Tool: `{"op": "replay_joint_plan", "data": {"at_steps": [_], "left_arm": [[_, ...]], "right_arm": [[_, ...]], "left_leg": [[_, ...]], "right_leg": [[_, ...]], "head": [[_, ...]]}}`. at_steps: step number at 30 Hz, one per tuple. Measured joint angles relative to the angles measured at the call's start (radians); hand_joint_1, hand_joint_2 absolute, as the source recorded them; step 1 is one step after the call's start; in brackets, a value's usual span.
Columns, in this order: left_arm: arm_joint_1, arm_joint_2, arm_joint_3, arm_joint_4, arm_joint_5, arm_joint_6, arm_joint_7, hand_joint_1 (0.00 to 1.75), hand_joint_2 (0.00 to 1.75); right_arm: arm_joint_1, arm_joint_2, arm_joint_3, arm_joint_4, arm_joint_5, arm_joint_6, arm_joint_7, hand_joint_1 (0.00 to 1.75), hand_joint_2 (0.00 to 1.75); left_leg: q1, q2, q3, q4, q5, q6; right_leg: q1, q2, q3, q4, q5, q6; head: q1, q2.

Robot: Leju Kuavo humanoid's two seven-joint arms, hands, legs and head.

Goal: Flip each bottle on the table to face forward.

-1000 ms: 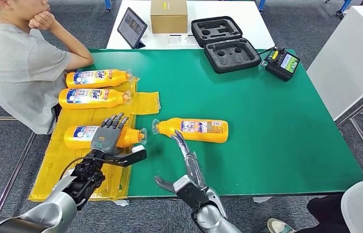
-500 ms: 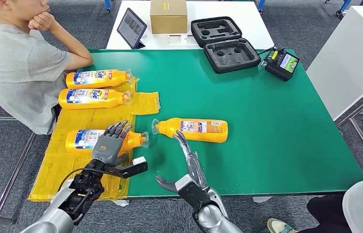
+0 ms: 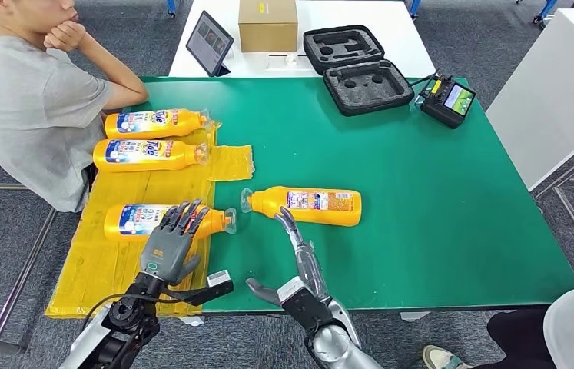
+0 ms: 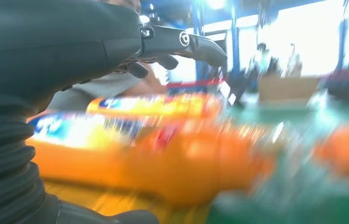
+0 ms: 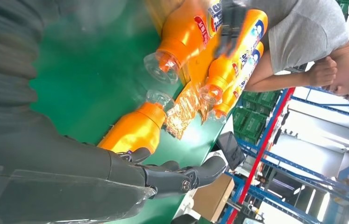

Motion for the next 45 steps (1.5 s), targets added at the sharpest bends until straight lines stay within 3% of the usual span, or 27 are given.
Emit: {"op": "replay_joint_plan", "data": {"at_steps": [9,14,17,22,28,33,36,40,45], "left_arm": [[0.038,0.000,-0.014,-0.114,0.110,0.040,-0.076,0.00,1.75],[0.082,-0.011,-0.027,-0.206,0.554,0.011,-0.324,0.00,1.75],[0.124,-0.024,-0.036,-0.274,0.714,-0.018,-0.382,0.00,1.75],[0.142,-0.043,-0.040,-0.300,0.857,-0.040,-0.414,0.00,1.75],[0.167,-0.055,-0.040,-0.307,0.974,-0.073,-0.435,0.00,1.75],[0.177,-0.060,-0.040,-0.310,0.981,-0.077,-0.439,0.00,1.75],[0.182,-0.063,-0.040,-0.314,1.000,-0.072,-0.440,0.00,1.75],[0.193,-0.063,-0.056,-0.339,1.067,-0.048,-0.440,0.00,1.75],[0.195,-0.067,-0.088,-0.399,1.151,-0.016,-0.441,0.00,1.75]], "right_arm": [[0.005,0.000,0.007,-0.004,0.003,-0.025,0.000,0.00,1.75],[0.045,-0.011,0.012,-0.102,0.056,-0.153,0.000,0.00,1.75],[0.094,-0.007,-0.031,-0.220,0.178,-0.179,0.000,0.00,1.75],[0.142,0.009,-0.165,-0.342,0.252,-0.182,0.000,0.00,1.75],[0.167,0.009,-0.341,-0.363,0.379,-0.182,0.000,0.00,1.75],[0.173,0.009,-0.403,-0.363,0.396,-0.182,0.000,0.00,1.75],[0.173,0.010,-0.439,-0.363,0.478,-0.182,0.000,0.00,1.75],[0.153,0.009,-0.524,-0.351,0.656,-0.182,0.000,0.00,1.75],[0.060,0.001,-0.637,-0.243,0.779,-0.182,0.000,0.00,1.75]], "left_leg": [[0.000,0.000,0.000,0.000,0.000,0.000],[0.000,0.000,0.000,0.000,0.000,0.000],[0.000,0.000,-0.001,0.000,-0.001,0.000],[0.000,0.000,-0.002,0.000,-0.001,0.000],[-0.001,0.000,-0.001,0.000,0.000,0.001],[-0.001,0.000,-0.001,0.000,0.000,0.000],[-0.001,0.000,-0.002,0.000,0.000,0.000],[-0.001,0.000,-0.002,0.000,0.000,0.001],[-0.001,0.000,-0.002,0.000,0.000,0.002]], "right_leg": [[0.000,0.000,0.000,0.000,0.000,0.000],[0.000,0.000,0.000,0.000,0.000,0.000],[0.000,0.000,-0.001,0.000,0.000,0.000],[0.000,0.000,-0.002,-0.001,0.000,0.000],[0.000,0.000,-0.001,-0.001,0.000,0.000],[0.000,0.000,-0.001,-0.001,0.000,0.000],[0.000,0.000,-0.002,-0.001,0.000,0.000],[0.000,0.000,-0.002,-0.001,0.000,0.000],[-0.001,0.000,-0.001,-0.001,0.001,0.001]], "head": [[0.000,0.000],[0.000,0.000],[0.000,0.000],[0.000,0.000],[0.000,0.000],[0.000,0.000],[0.000,0.000],[0.000,0.000],[0.000,0.000]]}}
